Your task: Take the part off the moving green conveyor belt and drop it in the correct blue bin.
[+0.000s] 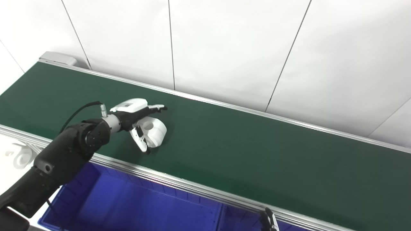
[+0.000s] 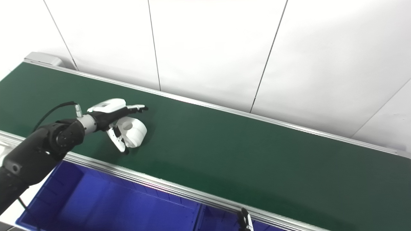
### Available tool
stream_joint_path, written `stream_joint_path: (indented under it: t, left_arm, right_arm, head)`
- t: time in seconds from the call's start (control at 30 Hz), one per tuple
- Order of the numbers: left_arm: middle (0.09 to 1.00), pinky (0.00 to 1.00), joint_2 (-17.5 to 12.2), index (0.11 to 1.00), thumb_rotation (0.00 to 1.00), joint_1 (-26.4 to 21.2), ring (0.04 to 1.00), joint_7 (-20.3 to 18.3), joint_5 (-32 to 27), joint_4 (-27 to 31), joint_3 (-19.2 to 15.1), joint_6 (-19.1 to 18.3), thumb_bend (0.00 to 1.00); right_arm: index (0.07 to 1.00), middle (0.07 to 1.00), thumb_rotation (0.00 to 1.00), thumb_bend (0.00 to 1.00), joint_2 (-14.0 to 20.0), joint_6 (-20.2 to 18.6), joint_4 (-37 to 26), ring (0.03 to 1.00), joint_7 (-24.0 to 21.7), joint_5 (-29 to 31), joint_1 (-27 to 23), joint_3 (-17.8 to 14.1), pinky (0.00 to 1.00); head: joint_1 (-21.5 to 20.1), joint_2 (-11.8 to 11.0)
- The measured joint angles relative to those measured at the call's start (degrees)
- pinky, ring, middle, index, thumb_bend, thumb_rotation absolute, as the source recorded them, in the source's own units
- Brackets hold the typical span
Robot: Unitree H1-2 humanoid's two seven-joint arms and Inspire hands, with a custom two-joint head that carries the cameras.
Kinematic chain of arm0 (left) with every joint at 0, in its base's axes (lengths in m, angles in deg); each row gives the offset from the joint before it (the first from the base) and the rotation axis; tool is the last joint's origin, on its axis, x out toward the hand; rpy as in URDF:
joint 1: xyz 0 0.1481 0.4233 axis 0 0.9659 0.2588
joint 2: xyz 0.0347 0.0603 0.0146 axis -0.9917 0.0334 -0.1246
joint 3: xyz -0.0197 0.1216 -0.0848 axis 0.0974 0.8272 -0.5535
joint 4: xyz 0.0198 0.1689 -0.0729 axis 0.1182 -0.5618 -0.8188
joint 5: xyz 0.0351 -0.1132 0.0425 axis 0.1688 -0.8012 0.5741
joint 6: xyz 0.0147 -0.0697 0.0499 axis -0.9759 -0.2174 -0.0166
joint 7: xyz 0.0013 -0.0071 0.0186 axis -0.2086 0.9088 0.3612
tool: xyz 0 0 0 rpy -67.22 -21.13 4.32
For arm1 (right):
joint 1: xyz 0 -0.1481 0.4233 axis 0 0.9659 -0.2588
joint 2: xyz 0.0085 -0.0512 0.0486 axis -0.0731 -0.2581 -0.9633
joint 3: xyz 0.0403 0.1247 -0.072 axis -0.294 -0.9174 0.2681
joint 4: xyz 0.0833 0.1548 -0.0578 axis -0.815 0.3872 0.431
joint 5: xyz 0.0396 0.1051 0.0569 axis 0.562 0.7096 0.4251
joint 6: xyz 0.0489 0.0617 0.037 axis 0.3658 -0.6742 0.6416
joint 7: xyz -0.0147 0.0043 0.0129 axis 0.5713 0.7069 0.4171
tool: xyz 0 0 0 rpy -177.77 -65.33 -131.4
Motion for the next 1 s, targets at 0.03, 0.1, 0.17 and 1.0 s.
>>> stream_joint_path:
  t: [0.03,0.1,0.17,1.0]
  left_arm:
    - [0.911,0.81,0.0,0.926,0.12,-0.31,0.888,-0.65,-0.03,-0.03,0.24,-0.51,0.92]
    - [0.776,0.7,0.01,0.787,0.03,-0.52,0.756,-0.51,-0.03,-0.62,0.67,-0.18,0.8]
    - [0.622,0.6,0.06,0.655,0.01,-0.53,0.645,2.05,-0.11,-2.19,0.65,1.93,0.66]
    - [0.494,0.44,7.7,0.516,0.0,15.49,0.439,19.81,-14.59,3.01,-10.44,25.93,0.5]
  right_arm:
    - [0.974,0.926,0.44,0.77,0.05,0.0,-0.01,0.906,0.03,0.03,-0.01,0.0,0.87]
    - [0.974,0.924,0.45,0.77,0.15,0.0,-0.12,0.903,0.44,-0.05,0.05,-0.01,0.86]
    - [0.974,0.924,0.45,0.77,0.23,0.0,-0.13,0.901,0.69,-0.13,0.12,0.0,0.86]
    - [0.958,0.909,0.48,0.77,-1.15,-0.03,-7.42,0.878,-0.68,-3.07,4.14,-1.13,0.84]
  head:
    - [0.0,0.17]
    - [-0.09,0.35]
    - [-0.26,0.53]
    - [-12.39,11.95]
